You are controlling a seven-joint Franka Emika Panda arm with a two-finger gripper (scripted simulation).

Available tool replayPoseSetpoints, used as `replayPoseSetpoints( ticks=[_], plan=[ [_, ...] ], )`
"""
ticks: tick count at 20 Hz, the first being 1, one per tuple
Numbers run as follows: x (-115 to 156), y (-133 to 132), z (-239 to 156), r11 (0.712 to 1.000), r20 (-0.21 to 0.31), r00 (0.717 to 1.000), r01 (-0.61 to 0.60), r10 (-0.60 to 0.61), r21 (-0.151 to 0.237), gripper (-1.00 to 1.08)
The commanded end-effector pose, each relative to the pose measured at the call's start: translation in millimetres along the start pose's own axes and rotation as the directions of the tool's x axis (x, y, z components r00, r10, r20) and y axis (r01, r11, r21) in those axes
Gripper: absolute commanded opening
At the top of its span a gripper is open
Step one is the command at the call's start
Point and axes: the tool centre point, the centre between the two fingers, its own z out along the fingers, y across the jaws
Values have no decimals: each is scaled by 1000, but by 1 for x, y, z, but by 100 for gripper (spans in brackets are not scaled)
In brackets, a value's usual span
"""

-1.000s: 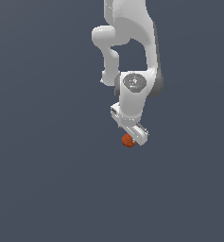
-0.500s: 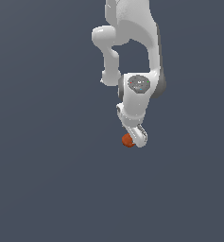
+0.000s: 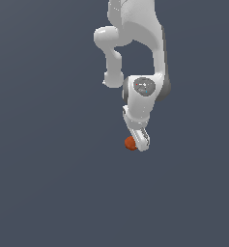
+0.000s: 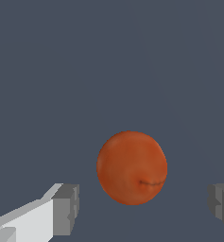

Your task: Pick up the object and move it to a goal position.

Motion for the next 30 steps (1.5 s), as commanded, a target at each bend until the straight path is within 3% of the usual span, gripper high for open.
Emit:
replayPoseSetpoints(
  ticks=[1, 21, 22, 30],
  plan=[
    [0, 0, 0, 1000, -1, 1000, -13, 13, 1, 100],
    [-1, 0, 51, 1000, -1, 1000, -16, 16, 1, 100],
    [-1, 0, 51, 1000, -1, 1000, -16, 16, 1, -100],
    [-1, 0, 51, 1000, -1, 1000, -16, 16, 1, -100]
  ],
)
